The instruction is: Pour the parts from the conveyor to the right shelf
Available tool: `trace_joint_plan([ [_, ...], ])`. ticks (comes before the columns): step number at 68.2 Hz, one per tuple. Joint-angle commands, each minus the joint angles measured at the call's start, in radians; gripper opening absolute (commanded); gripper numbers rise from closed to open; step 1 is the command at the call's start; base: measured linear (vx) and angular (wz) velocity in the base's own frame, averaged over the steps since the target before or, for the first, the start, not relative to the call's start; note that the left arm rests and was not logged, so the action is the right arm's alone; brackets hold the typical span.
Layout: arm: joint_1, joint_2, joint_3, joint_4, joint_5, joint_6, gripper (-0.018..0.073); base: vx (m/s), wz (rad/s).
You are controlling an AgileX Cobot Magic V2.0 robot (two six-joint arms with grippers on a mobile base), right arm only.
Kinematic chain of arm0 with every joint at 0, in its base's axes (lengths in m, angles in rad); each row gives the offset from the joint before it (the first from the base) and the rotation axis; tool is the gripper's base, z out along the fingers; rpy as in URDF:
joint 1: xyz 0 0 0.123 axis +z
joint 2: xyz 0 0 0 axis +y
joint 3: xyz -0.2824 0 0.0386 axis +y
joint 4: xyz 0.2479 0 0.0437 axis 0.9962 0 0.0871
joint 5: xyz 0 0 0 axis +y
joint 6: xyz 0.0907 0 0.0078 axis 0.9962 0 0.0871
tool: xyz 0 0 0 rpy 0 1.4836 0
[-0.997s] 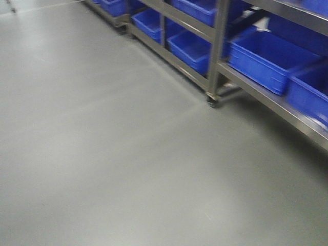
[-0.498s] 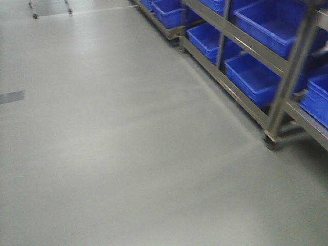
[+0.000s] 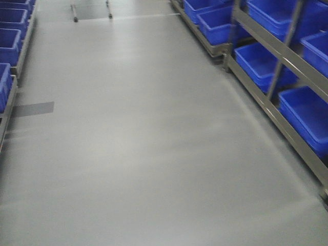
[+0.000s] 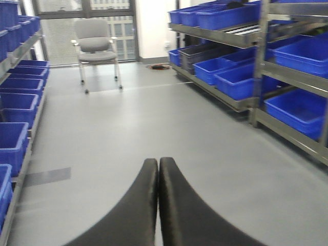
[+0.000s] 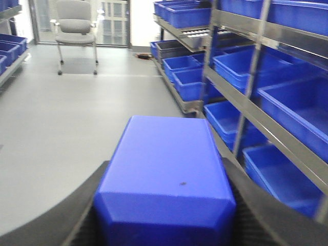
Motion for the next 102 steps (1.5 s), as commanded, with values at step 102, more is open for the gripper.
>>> trace_joint_plan([
  [102, -0.003, 0.012, -0.028, 0.006, -0.079, -0.009, -0.0006, 0.59, 0.12],
])
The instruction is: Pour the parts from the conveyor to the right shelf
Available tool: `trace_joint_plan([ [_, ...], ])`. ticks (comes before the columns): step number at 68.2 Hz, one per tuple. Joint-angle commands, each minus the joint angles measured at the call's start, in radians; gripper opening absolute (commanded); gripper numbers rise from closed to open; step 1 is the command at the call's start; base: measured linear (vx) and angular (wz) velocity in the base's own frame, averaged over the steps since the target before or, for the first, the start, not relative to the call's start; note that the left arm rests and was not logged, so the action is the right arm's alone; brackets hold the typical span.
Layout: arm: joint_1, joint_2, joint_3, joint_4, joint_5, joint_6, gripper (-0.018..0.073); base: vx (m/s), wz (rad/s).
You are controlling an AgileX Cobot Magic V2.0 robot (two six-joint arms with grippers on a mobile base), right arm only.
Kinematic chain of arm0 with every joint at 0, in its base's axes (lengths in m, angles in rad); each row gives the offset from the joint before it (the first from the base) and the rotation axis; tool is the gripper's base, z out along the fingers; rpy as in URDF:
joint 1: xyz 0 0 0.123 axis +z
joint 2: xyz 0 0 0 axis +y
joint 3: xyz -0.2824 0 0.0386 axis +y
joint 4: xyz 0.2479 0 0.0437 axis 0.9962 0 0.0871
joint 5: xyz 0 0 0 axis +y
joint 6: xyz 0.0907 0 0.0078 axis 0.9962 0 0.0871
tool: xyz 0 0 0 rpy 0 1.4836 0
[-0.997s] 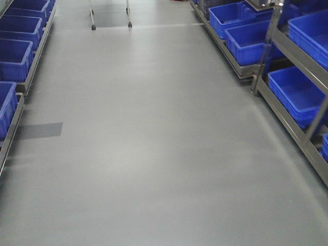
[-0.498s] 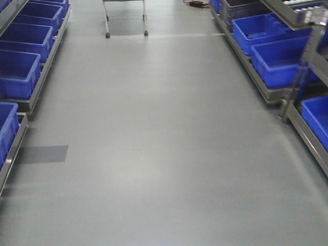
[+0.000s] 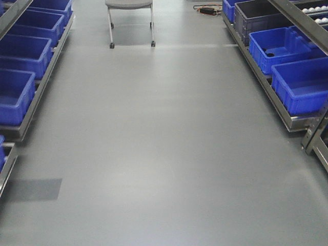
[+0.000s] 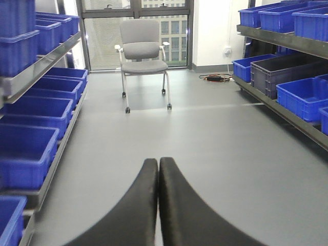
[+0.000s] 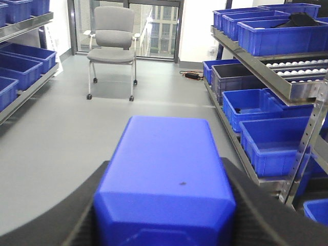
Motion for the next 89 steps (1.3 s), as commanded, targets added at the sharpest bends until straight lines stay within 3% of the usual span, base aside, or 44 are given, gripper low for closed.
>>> trace_joint_plan([
  [1, -0.003, 0.012, -0.028, 0.006, -0.08, -0.009, -0.0006, 0.54, -0.07],
  [42, -0.004, 0.012, -0.028, 0.006, -0.08, -0.009, -0.0006, 0.43, 0.0],
  [89, -0.004, 0.012, -0.028, 0.006, -0.079, -0.009, -0.0006, 0.21, 0.75],
])
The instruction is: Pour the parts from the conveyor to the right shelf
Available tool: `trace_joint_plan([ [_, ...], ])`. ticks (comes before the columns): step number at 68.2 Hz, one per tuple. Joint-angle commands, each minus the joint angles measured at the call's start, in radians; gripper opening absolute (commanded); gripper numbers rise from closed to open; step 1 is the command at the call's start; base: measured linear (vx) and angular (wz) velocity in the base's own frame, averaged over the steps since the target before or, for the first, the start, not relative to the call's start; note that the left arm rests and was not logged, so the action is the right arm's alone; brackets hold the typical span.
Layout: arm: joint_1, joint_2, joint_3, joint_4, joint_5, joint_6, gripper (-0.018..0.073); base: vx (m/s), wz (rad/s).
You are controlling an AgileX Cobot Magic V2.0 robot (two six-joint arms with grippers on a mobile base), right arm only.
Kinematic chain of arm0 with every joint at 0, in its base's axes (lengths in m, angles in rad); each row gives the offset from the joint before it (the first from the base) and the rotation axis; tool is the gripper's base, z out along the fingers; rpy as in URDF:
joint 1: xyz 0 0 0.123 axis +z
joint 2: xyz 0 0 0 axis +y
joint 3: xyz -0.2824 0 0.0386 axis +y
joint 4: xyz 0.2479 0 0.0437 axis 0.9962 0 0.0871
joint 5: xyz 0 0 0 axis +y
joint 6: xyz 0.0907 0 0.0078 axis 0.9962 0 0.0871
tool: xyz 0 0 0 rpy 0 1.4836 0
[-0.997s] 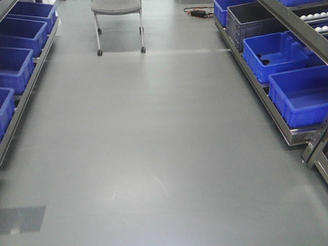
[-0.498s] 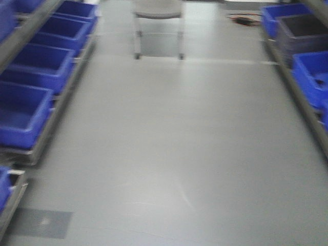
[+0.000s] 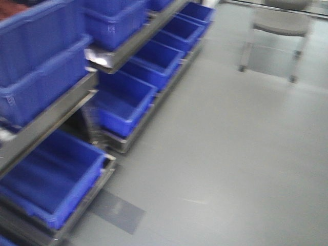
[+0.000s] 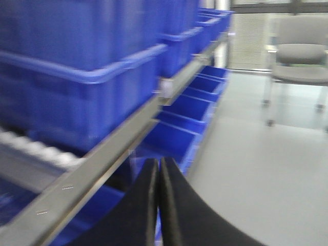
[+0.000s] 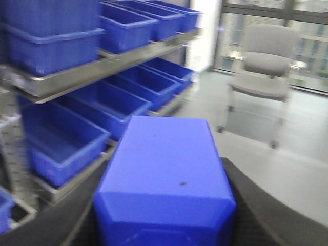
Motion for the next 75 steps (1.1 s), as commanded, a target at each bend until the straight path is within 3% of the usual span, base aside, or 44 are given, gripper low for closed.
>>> trace_joint_plan([
  [1, -0.004, 0.012, -0.028, 0.006, -0.079, -0.009, -0.0006, 0.22, 0.76],
  [75, -0.004, 0.012, -0.028, 0.006, -0.08, -0.009, -0.0006, 0.16, 0.78],
])
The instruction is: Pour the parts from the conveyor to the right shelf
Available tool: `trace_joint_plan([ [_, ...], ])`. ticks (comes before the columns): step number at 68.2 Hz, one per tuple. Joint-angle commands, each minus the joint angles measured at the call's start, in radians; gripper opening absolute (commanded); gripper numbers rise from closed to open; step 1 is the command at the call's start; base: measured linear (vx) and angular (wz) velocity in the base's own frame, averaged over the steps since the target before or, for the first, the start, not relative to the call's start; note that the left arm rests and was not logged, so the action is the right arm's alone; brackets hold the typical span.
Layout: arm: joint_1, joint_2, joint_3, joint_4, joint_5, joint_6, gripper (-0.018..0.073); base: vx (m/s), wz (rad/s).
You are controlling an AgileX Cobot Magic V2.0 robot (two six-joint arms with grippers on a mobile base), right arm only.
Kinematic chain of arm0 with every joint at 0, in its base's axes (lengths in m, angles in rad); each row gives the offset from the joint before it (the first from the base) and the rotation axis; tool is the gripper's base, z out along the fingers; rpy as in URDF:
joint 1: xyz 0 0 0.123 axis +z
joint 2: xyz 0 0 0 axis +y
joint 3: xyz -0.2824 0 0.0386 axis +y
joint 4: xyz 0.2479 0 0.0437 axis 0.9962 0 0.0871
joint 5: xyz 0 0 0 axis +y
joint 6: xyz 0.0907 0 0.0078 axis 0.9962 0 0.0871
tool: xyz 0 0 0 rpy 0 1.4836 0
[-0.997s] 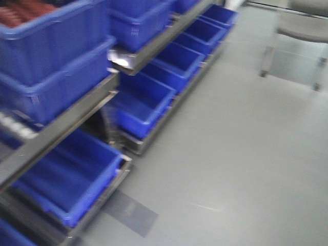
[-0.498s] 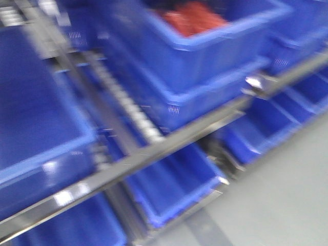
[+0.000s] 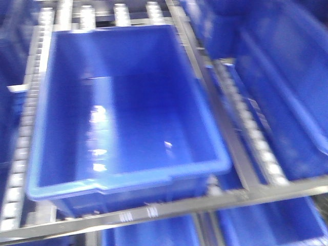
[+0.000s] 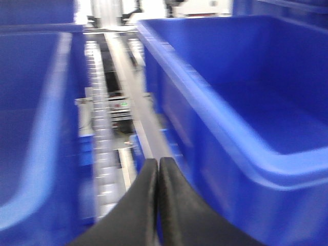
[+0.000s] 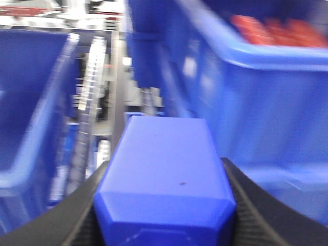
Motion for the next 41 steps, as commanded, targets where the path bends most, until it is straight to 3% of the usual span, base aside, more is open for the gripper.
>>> trace_joint_plan([
  [1, -0.004, 0.012, -0.028, 0.006, -0.08, -0.009, -0.0006, 0.13, 0.49],
  [41, -0.004, 0.012, -0.028, 0.006, -0.08, -0.009, -0.0006, 0.13, 0.24],
])
